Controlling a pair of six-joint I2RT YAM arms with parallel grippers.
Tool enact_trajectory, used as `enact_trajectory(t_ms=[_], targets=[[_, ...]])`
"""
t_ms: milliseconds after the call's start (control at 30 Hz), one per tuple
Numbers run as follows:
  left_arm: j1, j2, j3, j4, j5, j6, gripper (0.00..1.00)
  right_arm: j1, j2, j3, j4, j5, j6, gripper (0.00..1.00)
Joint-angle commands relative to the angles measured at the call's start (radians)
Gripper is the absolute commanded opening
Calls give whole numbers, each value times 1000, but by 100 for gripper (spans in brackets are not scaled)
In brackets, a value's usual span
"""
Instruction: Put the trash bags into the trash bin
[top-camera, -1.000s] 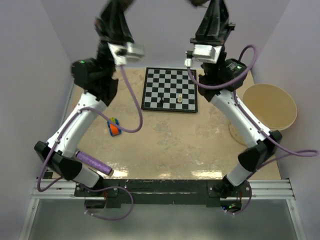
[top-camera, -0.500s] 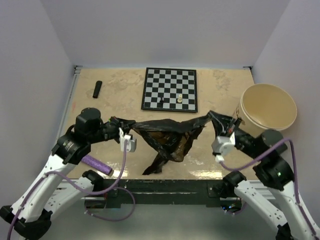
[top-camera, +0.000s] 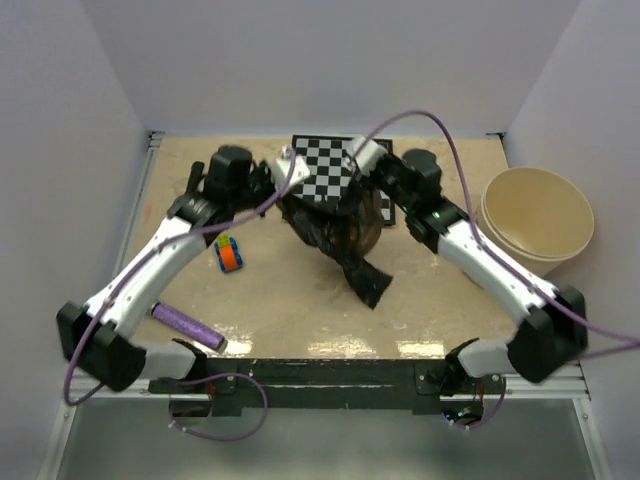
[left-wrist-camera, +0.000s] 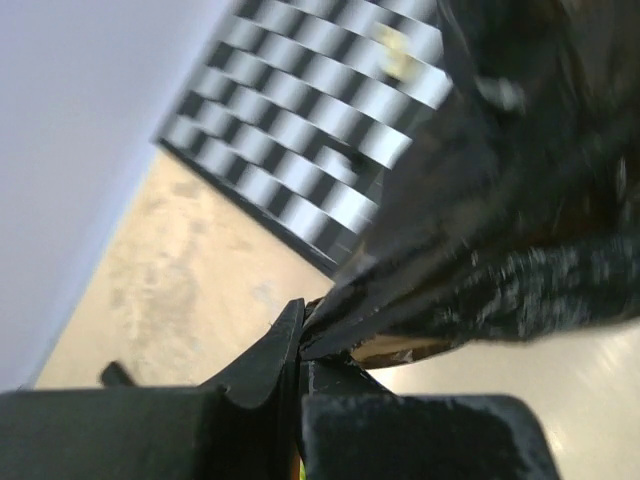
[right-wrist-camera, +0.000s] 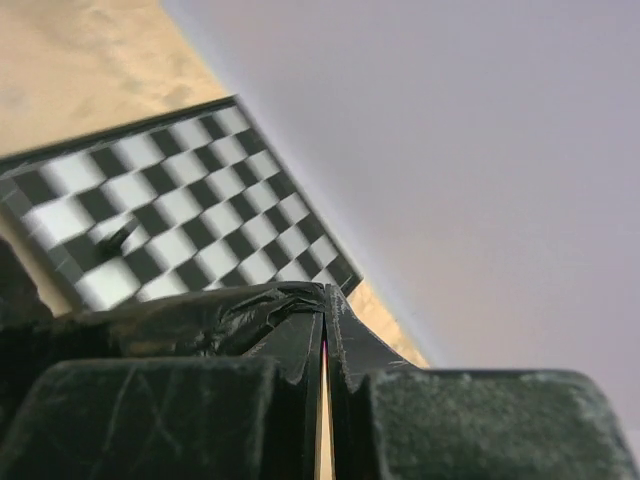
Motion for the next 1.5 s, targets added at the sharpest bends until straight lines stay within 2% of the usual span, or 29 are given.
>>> enact_trajectory(t_ms=[0, 67, 133, 200, 233, 267, 300, 333, 400, 433, 500, 567, 600, 633, 667, 700, 733, 767, 800, 833, 867, 933, 967, 1000, 1100, 1167, 1300, 1467], targets=[[99, 274, 496, 104, -176, -218, 0, -17, 314, 475, 293, 198, 41, 0], [114, 388, 786, 142, -224, -185, 0, -19, 492, 810, 352, 237, 12, 0], [113, 494, 1023, 281, -288, -107, 0, -19, 659, 1206, 461, 278, -32, 0], [107, 520, 1133, 653, -284, -45, 0, -15, 874, 1681, 568, 205, -70, 0], [102, 513, 1127, 861, -264, -11, 0, -9, 939, 1839, 687, 112, -109, 0], [93, 504, 1103, 1024, -188, 24, 0, 12, 961, 1865, 856, 35, -176, 0], [82, 501, 1084, 1165, -69, 76, 0, 35, 935, 1788, 1017, -69, -268, 0], [61, 505, 1076, 1232, 4, 184, 0, 55, 871, 1647, 1116, -152, -344, 0], [-26, 496, 1017, 1291, 76, 414, 0, 76, 721, 1347, 1213, -263, -441, 0], [-51, 478, 944, 1324, 74, 493, 0, 84, 650, 1181, 1237, -251, -437, 0], [-68, 415, 642, 1421, 35, 540, 0, 86, 556, 923, 1236, -141, -423, 0], [-65, 325, 342, 1391, -62, 493, 0, 86, 487, 675, 1163, 122, -379, 0], [-65, 275, 208, 1248, -80, 451, 0, 84, 461, 555, 992, 278, -306, 0], [-47, 207, 155, 763, 80, 490, 0, 74, 455, 511, 566, 380, -202, 0], [-33, 195, 238, -58, 286, 803, 0, 58, 455, 512, -63, 290, -66, 0], [-62, 224, 268, -515, 299, 870, 0, 34, 380, 468, -464, 20, -11, 0], [-97, 264, 289, -686, 322, 628, 0, 18, 256, 354, -785, -395, -190, 0], [-78, 279, 311, -782, 406, 498, 0, 30, 59, 240, -910, -550, -382, 0], [-53, 260, 303, -847, 472, 422, 0, 64, -184, 93, -732, -486, -216, 0], [-51, 208, 288, -828, 462, 370, 0, 81, -392, -36, -533, -369, 4, 0], [-56, 145, 267, -776, 462, 365, 0, 81, -594, -117, -393, -305, 49, 0], [-56, 1, 189, -566, 414, 322, 0, 81, -789, -213, -327, -289, -108, 0], [-56, -51, 143, -429, 379, 295, 0, 81, -791, -216, -341, -266, -168, 0], [-56, -82, 116, -374, 356, 291, 0, 81, -764, -210, -332, -205, -175, 0], [-56, -96, 94, -332, 292, 270, 0, 81, -592, -125, -328, -55, -68, 0], [-53, -92, 79, -334, 241, 253, 0, 80, -472, -65, -344, -25, -26, 0], [-53, -78, 45, -277, 149, 157, 0, 80, -382, -72, -202, 28, 78, 0], [-34, -17, 32, -107, -7, -80, 0, 80, -245, -94, 6, 103, 124, 0]])
